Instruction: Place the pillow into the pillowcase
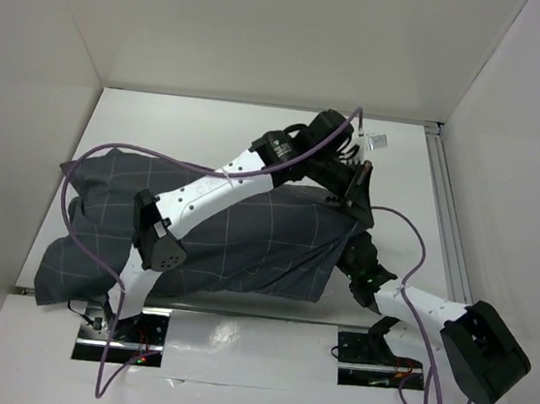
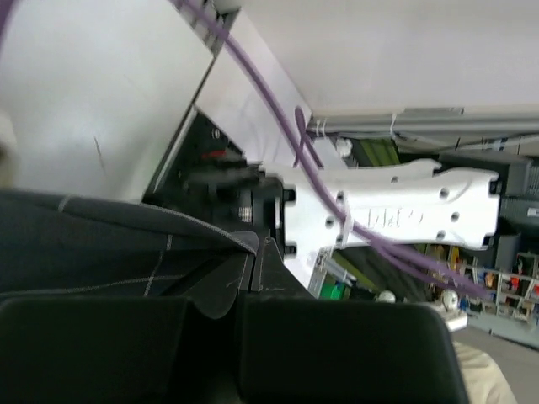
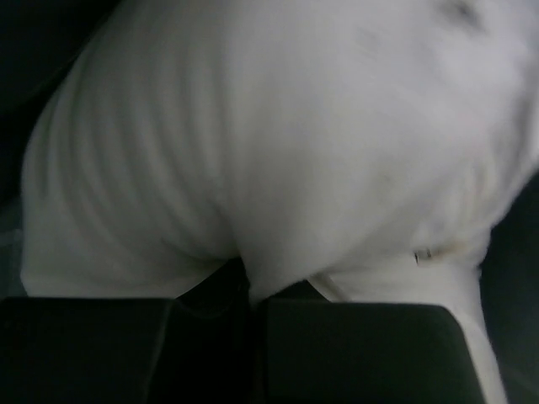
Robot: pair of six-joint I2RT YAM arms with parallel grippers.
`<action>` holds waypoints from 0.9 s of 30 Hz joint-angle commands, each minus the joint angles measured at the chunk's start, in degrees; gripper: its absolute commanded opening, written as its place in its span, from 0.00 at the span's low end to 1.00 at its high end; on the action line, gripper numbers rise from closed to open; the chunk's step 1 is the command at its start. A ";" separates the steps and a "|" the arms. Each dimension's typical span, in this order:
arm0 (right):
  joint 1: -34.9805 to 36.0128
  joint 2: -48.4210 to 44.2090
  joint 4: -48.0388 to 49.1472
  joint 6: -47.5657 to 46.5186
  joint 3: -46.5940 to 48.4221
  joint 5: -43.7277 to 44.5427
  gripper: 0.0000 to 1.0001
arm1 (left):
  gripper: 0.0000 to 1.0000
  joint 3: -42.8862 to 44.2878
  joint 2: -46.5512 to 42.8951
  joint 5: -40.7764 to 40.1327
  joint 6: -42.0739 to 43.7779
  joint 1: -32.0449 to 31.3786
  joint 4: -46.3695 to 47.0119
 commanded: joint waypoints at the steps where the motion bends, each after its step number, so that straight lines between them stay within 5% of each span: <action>1: -3.12 -2.63 4.91 1.72 -2.02 -5.69 0.00 | 0.00 -5.24 -11.30 3.03 -0.73 -1.41 16.38; 4: -4.54 -9.22 -1.05 1.11 -3.95 -4.55 0.00 | 0.34 -16.94 -18.33 0.28 2.18 2.29 12.69; 5: -4.54 -11.85 -2.20 1.10 -3.96 -3.94 0.00 | 0.56 -20.01 -19.32 -1.47 3.06 4.74 11.03; 6: -4.54 -12.92 -3.52 0.49 -4.57 -3.94 0.00 | 0.62 -21.00 -20.02 -2.35 5.24 5.98 9.27; 14: -4.10 -17.14 -9.34 -2.33 -6.24 -4.46 0.00 | 0.65 -15.92 -18.81 -14.10 11.68 13.46 -5.57; 21: -3.04 -17.15 -10.65 -6.01 -5.72 -4.46 0.00 | 0.75 1.90 -2.82 -28.37 14.57 9.60 -14.12; 27: -1.99 -17.67 -14.43 -8.04 -3.87 -3.76 0.00 | 0.75 4.57 4.57 -30.22 15.72 7.41 -12.45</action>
